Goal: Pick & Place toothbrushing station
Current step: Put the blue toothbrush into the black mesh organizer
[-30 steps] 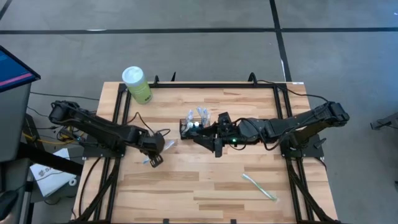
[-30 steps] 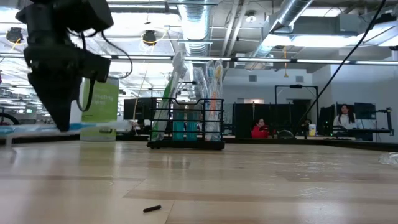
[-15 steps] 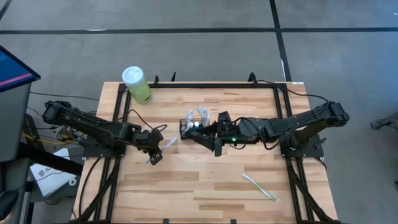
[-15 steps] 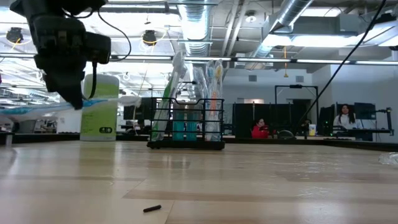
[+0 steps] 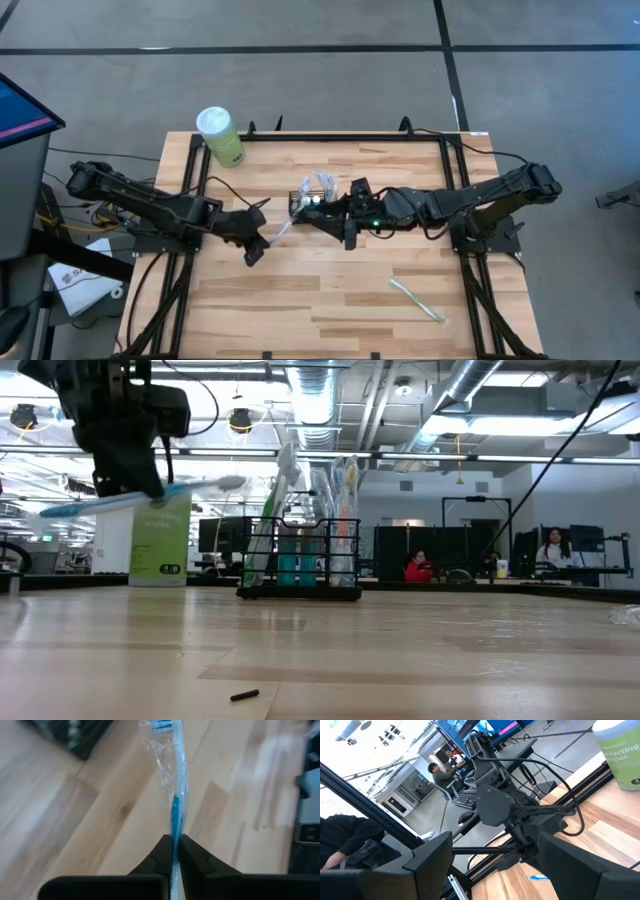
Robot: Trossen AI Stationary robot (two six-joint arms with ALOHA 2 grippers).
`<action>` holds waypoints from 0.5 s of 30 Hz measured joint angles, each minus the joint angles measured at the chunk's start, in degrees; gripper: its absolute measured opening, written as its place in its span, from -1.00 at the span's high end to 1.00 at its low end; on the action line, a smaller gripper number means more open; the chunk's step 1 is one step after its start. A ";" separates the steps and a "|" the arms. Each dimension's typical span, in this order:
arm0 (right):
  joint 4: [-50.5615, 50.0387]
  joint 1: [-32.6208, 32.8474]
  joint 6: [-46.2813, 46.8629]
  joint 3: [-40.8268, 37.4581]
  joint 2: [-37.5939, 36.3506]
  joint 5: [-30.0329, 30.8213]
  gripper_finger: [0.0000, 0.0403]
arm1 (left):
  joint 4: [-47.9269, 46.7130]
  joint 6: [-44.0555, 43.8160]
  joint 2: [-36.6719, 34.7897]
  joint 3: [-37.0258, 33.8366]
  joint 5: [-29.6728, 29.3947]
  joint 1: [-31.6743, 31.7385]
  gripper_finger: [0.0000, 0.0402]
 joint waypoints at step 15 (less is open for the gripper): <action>0.43 -0.27 0.04 0.00 0.00 0.00 -0.42 | 18.04 -0.17 0.00 0.00 0.00 -0.94 0.97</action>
